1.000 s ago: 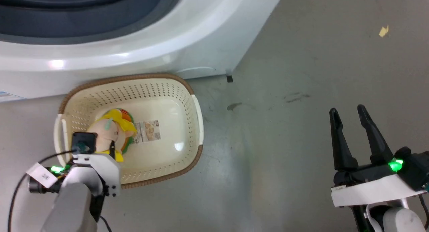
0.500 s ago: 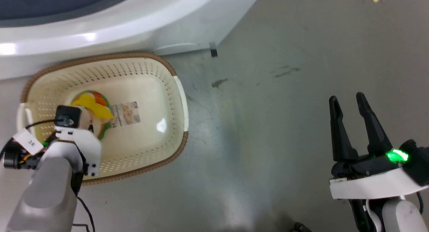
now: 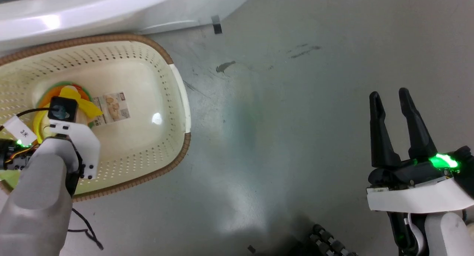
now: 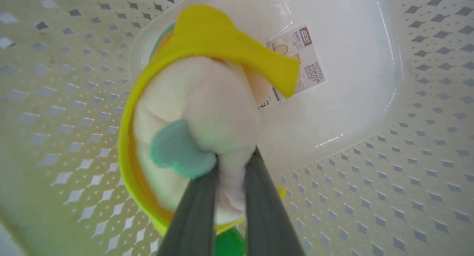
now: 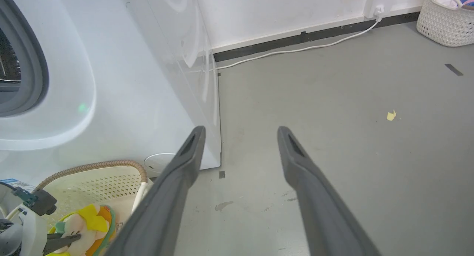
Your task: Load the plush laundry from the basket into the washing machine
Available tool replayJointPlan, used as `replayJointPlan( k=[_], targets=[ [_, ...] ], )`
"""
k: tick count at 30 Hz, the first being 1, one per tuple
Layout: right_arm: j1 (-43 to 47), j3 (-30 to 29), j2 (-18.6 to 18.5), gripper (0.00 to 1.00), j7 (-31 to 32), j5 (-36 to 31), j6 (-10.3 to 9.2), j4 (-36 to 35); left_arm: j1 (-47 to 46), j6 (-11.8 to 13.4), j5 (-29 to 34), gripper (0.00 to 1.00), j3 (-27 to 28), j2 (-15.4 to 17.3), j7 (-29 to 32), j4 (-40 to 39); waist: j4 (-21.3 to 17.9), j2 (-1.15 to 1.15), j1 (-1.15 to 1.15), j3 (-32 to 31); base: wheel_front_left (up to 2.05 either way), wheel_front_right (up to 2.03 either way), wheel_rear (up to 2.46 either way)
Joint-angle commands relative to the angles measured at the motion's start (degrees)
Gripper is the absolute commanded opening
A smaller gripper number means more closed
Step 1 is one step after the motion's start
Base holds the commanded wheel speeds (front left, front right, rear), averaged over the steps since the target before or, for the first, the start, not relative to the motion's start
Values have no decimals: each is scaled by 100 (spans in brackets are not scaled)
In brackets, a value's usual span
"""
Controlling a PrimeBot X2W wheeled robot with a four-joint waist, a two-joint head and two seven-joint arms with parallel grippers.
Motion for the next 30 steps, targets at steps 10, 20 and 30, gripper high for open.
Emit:
replayJointPlan(
  k=[10, 20, 30],
  targets=[
    [-100, -131, -3, 100, -180, -29, 3, -65, 6, 82, -368, 0, -121, -214, -621, 693, 92, 0, 0, -402, 0, 0, 0],
    [386, -221, -4, 100, -252, -427, 3, 27, 573, -192, -780, 0, -168, -888, -2058, 1081, 599, 0, 0, -1770, 0, 0, 0],
    [1025, -254, -4, 100, -252, -872, 3, 180, 1478, -475, -1050, 0, -128, -1488, -2594, 590, 1154, 0, 0, -3107, 0, 0, 0]
  ],
)
